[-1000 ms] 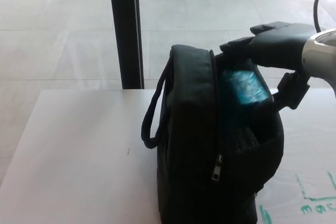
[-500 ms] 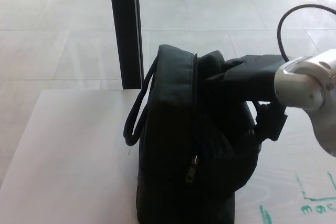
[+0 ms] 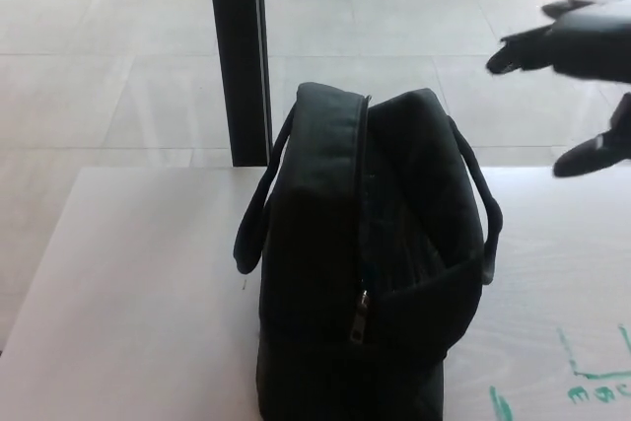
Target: The robot uses its right hand to pick up the cube kept on the middle of the desk and put it inside the bag next to it
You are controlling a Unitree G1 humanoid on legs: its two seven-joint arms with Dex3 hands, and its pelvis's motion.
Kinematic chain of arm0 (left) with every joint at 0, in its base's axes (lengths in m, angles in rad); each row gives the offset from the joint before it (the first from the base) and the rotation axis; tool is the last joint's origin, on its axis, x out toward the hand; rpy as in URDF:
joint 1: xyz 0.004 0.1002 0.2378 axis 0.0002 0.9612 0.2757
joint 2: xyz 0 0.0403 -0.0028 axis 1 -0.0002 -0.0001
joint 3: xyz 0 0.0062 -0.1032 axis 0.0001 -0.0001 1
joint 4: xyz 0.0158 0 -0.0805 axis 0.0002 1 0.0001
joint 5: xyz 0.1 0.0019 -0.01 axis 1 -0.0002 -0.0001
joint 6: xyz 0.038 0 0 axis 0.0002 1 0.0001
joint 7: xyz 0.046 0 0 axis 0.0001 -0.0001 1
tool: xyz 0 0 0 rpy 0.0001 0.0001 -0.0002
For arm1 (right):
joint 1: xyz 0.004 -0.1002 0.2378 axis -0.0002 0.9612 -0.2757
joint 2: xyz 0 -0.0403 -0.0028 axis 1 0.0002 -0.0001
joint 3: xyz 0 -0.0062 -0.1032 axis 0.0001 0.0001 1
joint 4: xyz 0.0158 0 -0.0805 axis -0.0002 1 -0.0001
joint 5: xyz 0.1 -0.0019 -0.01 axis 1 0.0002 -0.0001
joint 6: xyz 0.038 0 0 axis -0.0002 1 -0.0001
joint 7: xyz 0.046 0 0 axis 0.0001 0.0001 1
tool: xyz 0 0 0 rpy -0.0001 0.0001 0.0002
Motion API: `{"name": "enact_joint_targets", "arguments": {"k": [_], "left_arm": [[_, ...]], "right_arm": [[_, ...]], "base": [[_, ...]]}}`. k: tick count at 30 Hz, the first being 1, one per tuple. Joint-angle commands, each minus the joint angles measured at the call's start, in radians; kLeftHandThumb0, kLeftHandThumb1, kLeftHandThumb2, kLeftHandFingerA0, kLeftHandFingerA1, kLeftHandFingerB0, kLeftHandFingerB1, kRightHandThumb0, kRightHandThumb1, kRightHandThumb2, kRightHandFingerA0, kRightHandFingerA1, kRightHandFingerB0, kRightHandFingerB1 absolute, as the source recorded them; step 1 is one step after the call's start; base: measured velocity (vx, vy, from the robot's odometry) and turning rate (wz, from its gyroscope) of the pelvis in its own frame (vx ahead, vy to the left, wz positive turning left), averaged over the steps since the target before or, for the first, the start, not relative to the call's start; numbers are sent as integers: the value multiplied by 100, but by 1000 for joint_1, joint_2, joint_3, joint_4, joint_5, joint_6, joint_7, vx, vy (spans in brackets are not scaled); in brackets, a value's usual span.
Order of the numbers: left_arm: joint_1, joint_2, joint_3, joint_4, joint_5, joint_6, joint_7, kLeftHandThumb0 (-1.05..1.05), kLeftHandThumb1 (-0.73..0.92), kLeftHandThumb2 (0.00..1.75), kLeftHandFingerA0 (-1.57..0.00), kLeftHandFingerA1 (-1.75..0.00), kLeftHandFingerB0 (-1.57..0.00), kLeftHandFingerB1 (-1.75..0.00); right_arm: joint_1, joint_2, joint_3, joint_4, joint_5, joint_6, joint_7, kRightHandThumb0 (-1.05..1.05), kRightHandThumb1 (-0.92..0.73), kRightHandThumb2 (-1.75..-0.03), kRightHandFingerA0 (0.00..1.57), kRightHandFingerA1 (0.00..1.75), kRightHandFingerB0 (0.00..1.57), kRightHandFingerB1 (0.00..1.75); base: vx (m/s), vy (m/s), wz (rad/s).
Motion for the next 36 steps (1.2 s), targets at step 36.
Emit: {"name": "enact_joint_targets", "arguments": {"k": [36], "left_arm": [[25, -24, 28, 9, -23, -8, -9, -69, 61, 98, -27, -58, -31, -55]], "right_arm": [[1175, 310, -1191, 253, 286, -75, -684, -61, -64, -60, 22, 43, 26, 33]], "base": [[0, 0, 0]]}}
